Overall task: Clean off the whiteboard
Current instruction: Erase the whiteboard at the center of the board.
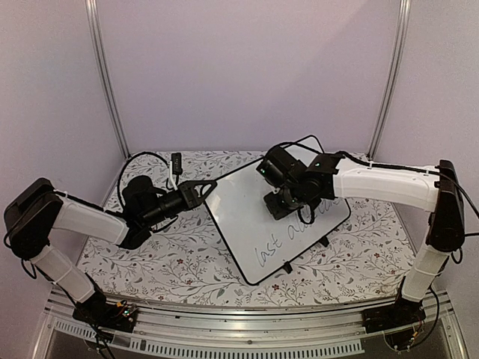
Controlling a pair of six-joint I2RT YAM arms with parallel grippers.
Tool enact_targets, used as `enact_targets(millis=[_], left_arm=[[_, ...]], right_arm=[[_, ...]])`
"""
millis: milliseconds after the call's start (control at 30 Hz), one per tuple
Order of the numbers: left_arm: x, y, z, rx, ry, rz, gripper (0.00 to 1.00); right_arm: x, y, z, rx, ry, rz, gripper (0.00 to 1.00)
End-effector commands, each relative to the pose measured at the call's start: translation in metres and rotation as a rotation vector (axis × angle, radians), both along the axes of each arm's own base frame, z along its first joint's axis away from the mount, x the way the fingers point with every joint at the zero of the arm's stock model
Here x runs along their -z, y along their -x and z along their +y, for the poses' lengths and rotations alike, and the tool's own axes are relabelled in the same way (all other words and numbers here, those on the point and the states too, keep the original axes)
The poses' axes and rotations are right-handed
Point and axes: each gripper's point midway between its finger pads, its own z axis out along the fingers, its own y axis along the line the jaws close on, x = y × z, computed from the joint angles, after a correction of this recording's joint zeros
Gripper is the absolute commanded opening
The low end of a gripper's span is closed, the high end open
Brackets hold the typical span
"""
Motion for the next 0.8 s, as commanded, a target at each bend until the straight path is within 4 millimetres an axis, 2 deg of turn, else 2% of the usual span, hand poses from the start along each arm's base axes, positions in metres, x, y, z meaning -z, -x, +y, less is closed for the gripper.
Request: enact_targets(millis=[0, 100, 267, 467, 600, 767], left_arm=[[0.006, 0.016, -0.016, 0.088, -0.032, -0.001, 0.0], [0.006, 0.015, -0.016, 0.089, -0.032, 0.0, 0.0], [0.007, 0.016, -0.017, 0.093, -0.031, 0.001, 0.0], [0.009, 0.015, -0.018, 0.095, -0.032, 0.005, 0.0], [0.009, 0.016, -0.019, 0.099, -0.032, 0.006, 0.0], [0.008, 0.016, -0.019, 0.1, -0.031, 0.005, 0.0]], right_arm=[[0.008, -0.023, 0.008, 0.001, -0.004, -0.034, 0.0], [0.021, -0.016, 0.003, 0.005, 0.004, 0.0, 0.0], [0.042, 0.009, -0.01, 0.007, -0.035, 0.081, 0.0], [0.049, 0.029, -0.039, 0.055, -0.041, 0.102, 0.0], [0.049, 0.029, -0.044, 0.074, -0.037, 0.092, 0.0], [0.038, 0.012, -0.037, 0.074, -0.048, 0.053, 0.0]])
